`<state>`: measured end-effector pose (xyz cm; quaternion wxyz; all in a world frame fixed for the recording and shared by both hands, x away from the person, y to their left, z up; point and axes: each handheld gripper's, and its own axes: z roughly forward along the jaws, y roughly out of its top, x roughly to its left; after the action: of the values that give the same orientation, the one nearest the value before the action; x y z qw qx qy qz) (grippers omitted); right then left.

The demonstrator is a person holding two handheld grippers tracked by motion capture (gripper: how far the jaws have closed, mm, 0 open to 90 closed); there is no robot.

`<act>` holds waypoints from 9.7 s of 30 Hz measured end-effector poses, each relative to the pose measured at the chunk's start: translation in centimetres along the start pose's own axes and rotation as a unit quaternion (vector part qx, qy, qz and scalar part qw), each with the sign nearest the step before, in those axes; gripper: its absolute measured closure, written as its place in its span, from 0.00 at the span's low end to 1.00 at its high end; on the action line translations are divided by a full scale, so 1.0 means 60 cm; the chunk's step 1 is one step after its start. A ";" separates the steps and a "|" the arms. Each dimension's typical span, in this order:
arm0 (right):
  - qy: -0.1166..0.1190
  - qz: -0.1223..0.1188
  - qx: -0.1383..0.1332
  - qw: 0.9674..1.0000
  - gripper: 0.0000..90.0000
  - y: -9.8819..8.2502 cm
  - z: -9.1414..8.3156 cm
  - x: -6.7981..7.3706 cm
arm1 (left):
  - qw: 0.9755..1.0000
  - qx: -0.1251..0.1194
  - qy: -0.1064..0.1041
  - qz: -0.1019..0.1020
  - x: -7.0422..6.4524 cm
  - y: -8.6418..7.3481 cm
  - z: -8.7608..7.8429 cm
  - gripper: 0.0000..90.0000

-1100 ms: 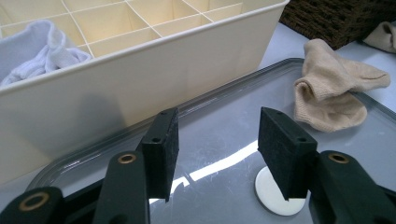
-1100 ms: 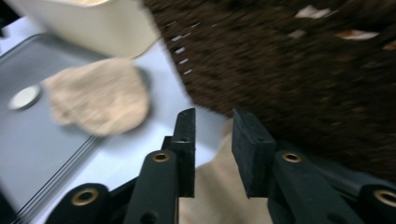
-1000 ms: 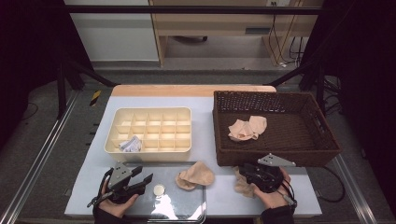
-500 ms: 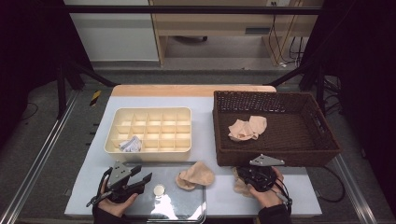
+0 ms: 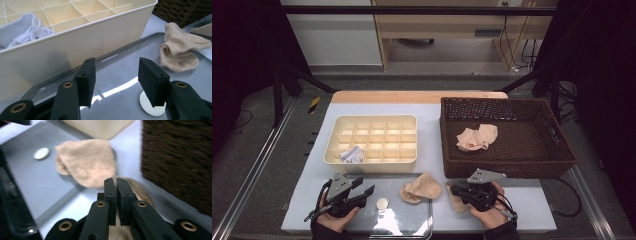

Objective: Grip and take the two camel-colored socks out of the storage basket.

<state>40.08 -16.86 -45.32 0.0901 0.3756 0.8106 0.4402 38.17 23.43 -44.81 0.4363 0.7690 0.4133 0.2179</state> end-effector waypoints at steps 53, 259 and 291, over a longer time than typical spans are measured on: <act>-0.082 0.036 0.052 0.995 0.80 -0.032 0.021 -0.026 | 0.999 0.014 -0.036 0.019 -0.064 0.047 0.042 0.55; 0.030 0.000 0.033 0.999 0.97 0.028 0.129 0.074 | 0.993 0.106 -0.048 0.008 -0.123 -0.020 0.055 0.95; -0.016 -0.013 0.008 1.000 0.83 0.030 0.112 0.071 | 0.993 0.103 -0.041 0.031 -0.082 -0.002 0.076 0.97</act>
<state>41.25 -9.04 -47.15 0.1060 0.3728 0.8174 0.4262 38.50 17.19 -47.19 0.3642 0.8308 0.3912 0.1555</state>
